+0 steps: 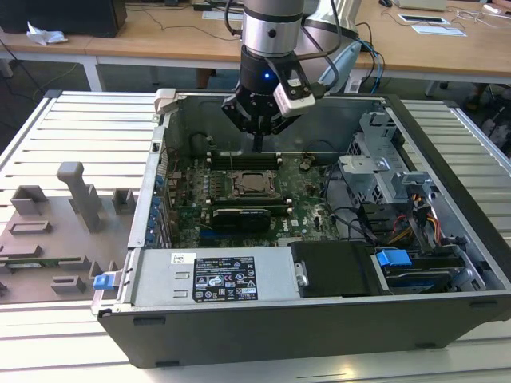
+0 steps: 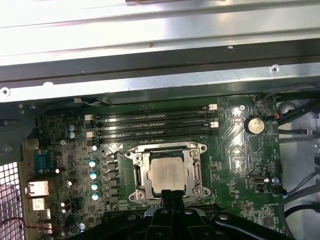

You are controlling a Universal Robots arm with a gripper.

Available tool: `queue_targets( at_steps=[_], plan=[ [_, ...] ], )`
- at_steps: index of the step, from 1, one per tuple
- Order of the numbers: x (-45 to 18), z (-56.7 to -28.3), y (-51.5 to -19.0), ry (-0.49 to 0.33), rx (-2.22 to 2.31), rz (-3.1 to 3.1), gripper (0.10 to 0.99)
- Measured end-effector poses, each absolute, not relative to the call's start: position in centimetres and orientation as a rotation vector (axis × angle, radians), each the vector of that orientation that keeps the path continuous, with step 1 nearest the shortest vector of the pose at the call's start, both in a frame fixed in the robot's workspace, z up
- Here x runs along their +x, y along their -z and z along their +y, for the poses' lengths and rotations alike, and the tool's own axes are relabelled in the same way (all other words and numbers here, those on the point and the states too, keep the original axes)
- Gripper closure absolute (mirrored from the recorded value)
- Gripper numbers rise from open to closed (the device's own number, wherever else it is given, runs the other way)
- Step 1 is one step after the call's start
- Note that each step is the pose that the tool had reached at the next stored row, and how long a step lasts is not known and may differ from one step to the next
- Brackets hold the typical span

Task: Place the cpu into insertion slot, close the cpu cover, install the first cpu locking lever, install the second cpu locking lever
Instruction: 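Install the first cpu locking lever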

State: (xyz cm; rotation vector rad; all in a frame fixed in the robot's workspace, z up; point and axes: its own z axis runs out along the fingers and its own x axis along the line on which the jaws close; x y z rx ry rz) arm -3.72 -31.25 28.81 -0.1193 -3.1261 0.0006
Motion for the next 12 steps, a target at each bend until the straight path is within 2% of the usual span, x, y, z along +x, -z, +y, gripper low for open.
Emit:
queue_targets(
  at_steps=[12],
  plan=[
    [-3.72,-31.25,-28.82,-0.001,0.003,-3.128,0.980]
  ],
)
